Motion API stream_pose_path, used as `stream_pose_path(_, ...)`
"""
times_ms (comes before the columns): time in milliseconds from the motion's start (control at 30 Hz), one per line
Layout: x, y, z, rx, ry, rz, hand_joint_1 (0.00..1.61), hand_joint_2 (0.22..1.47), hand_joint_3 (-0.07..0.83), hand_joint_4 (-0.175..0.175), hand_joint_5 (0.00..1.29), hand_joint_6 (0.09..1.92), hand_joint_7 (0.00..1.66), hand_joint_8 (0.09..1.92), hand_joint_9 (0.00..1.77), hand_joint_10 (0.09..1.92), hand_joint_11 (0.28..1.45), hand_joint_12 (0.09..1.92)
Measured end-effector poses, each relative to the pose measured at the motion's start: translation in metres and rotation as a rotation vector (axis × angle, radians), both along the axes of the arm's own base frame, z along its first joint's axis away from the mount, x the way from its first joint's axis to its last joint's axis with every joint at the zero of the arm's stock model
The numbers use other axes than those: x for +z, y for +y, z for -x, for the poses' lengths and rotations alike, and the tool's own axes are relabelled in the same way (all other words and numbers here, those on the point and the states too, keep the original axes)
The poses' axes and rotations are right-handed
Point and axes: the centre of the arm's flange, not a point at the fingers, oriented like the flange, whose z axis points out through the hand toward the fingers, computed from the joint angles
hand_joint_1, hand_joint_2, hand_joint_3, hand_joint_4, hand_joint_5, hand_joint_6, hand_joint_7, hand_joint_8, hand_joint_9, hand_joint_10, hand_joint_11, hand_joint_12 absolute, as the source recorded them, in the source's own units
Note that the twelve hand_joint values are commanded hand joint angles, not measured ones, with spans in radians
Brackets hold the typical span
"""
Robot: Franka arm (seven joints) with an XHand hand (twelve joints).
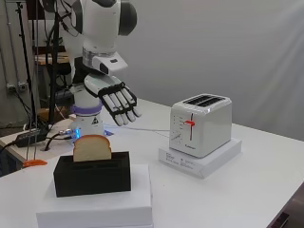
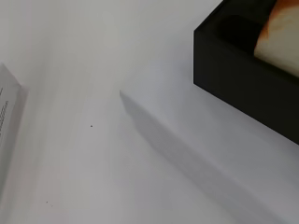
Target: Teleoperate dual arm-hand system to toast a bread
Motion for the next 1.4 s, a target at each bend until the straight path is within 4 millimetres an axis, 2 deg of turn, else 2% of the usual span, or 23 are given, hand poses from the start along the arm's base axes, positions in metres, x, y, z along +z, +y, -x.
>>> stream_pose_path(67,0.000,-0.005,0.000,-0.013,-0.018,-0.020,0.18,1.11,-0.009,0.010,0.27,0.09,0.41,0.09,0.50,0.09,0.44,0.09)
stream_pose_path(200,-0.015,-0.059,0.022,-0.144,-0.018,-0.060,0.25,1.07,-0.017,-0.003,0.25,0.09,0.41,0.09,0.48,0.09,0.43,0.09)
stream_pose_path(367,-0.048,-0.099,0.045,-0.225,0.010,-0.119,0.31,1.01,-0.025,-0.005,0.21,0.09,0.34,0.09,0.42,0.09,0.41,0.09)
stream_pose_path(500,-0.075,-0.108,0.051,-0.200,0.005,-0.170,0.36,0.99,-0.017,-0.006,0.17,0.09,0.26,0.09,0.36,0.09,0.41,0.09)
stream_pose_path(533,-0.083,-0.110,0.053,-0.188,0.000,-0.180,0.39,1.02,-0.008,0.004,0.25,0.09,0.33,0.09,0.42,0.09,0.41,0.09)
stream_pose_path(567,-0.090,-0.112,0.056,-0.182,-0.001,-0.188,0.74,1.06,-0.010,-0.059,0.46,0.49,0.59,0.31,0.66,0.30,0.54,0.09)
stream_pose_path(600,-0.094,-0.113,0.057,-0.177,0.001,-0.191,0.98,1.08,-0.007,-0.089,0.64,0.81,0.85,0.51,0.92,0.45,0.65,0.19)
stream_pose_path(633,-0.096,-0.113,0.058,-0.172,0.006,-0.188,1.12,1.10,-0.006,-0.125,0.72,0.98,1.00,0.65,1.11,0.45,0.70,0.36)
stream_pose_path(700,-0.096,-0.109,0.056,-0.170,0.008,-0.153,1.22,1.13,0.000,-0.163,0.75,1.14,1.10,0.83,1.31,0.31,0.69,0.56)
stream_pose_path(800,-0.091,-0.094,0.060,-0.197,0.007,-0.096,1.24,1.14,0.001,-0.175,0.75,1.20,1.12,0.87,1.39,0.15,0.67,0.61)
stream_pose_path(900,-0.076,-0.077,0.062,-0.227,-0.007,-0.039,1.25,1.14,-0.002,-0.175,0.76,1.21,1.14,0.83,1.42,0.09,0.69,0.56)
stream_pose_path(967,-0.056,-0.060,0.052,-0.209,-0.039,-0.002,1.25,1.13,-0.001,-0.175,0.77,1.20,1.15,0.81,1.44,0.09,0.70,0.56)
stream_pose_path(1100,-0.006,-0.021,0.026,-0.140,-0.131,0.031,1.25,1.13,0.000,-0.175,0.77,1.18,1.15,0.82,1.45,0.09,0.69,0.57)
stream_pose_path(1267,0.063,0.023,0.016,-0.092,-0.250,0.061,1.24,1.15,0.001,-0.175,0.75,1.19,1.11,0.91,1.48,0.09,0.69,0.61)
stream_pose_path(1400,0.120,0.041,-0.002,-0.064,-0.320,0.027,1.24,1.16,0.000,-0.175,0.73,1.22,1.07,0.99,1.47,0.09,0.69,0.56)
